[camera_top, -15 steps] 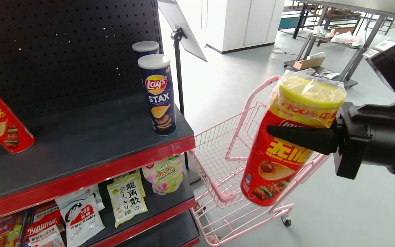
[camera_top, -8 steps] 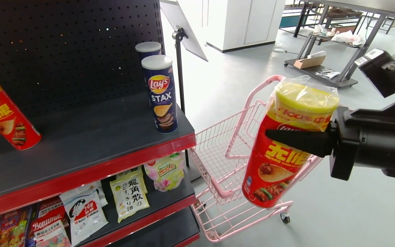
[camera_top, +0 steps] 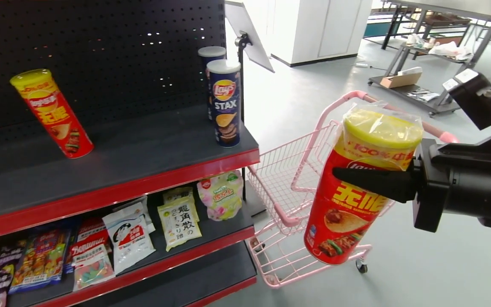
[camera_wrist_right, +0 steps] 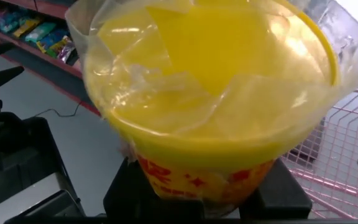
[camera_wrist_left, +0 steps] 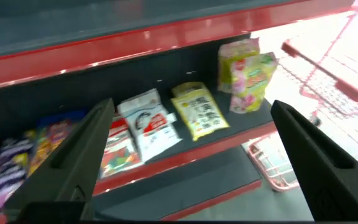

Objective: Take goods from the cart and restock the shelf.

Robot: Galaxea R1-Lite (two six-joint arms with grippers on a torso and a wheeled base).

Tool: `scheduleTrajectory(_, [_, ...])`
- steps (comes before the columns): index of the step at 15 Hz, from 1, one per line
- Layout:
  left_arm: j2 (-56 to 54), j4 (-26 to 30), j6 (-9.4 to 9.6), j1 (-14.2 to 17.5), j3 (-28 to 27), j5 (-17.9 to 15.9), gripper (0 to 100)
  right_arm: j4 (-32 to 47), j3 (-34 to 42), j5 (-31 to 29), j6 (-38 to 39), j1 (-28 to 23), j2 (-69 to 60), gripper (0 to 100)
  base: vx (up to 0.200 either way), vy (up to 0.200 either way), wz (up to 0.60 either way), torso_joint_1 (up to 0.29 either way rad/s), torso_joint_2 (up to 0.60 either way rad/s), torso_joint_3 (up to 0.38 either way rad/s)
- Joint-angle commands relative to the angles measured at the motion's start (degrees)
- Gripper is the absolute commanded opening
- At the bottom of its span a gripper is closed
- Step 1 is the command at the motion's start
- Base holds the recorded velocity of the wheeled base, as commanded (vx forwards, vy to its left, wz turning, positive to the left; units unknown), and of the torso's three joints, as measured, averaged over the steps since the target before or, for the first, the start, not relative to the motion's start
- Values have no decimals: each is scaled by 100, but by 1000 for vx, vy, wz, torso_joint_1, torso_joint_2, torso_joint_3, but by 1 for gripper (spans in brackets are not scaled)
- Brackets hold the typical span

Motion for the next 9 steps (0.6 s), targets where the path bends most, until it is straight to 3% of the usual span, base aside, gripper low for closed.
scheduleTrajectory(1, [5, 5, 2, -4, 0, 4, 100, -8, 19, 7, -26, 4, -5, 0, 0, 0, 600, 2, 2, 2])
scheduleTrajectory(5, [5, 5, 11, -4, 0, 4, 100, -26, 115, -2, -87, -4, -31, 0, 0, 0, 600, 6, 6, 4])
scheduleTrajectory(9, [5, 5, 11, -4, 0, 4, 100, -43, 397, -28, -658, -136, -119, 0, 0, 0, 0, 0, 0, 0])
